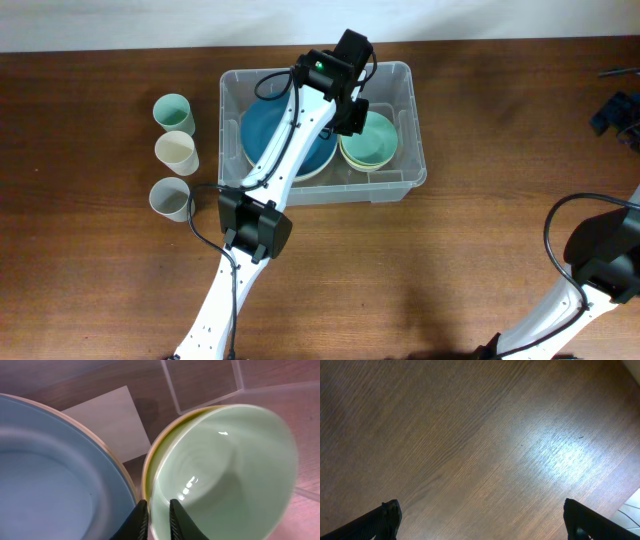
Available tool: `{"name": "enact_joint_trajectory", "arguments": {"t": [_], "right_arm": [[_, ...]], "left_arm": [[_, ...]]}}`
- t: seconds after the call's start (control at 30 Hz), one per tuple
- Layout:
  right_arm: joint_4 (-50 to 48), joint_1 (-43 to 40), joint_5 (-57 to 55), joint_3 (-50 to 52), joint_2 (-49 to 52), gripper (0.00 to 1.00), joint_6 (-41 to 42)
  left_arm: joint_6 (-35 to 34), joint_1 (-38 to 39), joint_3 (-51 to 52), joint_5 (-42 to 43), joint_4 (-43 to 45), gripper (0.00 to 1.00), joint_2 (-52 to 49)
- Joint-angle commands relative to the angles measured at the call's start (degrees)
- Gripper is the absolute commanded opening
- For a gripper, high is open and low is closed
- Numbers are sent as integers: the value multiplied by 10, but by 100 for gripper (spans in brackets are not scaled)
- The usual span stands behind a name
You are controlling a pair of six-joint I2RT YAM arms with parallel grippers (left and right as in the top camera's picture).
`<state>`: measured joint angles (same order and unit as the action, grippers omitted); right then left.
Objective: Pack container
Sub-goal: 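Lower the pale green bowl onto the yellow bowl, open left gripper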
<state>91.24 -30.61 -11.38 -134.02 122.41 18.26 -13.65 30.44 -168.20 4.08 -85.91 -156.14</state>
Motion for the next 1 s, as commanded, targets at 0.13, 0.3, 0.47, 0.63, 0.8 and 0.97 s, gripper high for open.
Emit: {"name": "enact_joint_trajectory", "arguments": {"t": [0.13,0.3,0.47,0.63,0.8,0.97], "right_arm": [[0,2,-9,0,-2,99,7],[0,2,-9,0,-2,99,7],[0,2,-9,0,-2,99,7],[0,2,-9,0,-2,99,7],[0,2,-9,0,-2,99,7],[0,2,-9,0,-2,99,7]], "left_arm": [[5,3,-3,6,1,18,-5],[5,0,-3,6,14,26,-5],[6,-11,-12,6,14,32,-5],[33,-36,-80,-21,14,42,-5],[33,-72,-116,-93,0,52,44],[32,-115,-116,-174,-42,67,109]]}}
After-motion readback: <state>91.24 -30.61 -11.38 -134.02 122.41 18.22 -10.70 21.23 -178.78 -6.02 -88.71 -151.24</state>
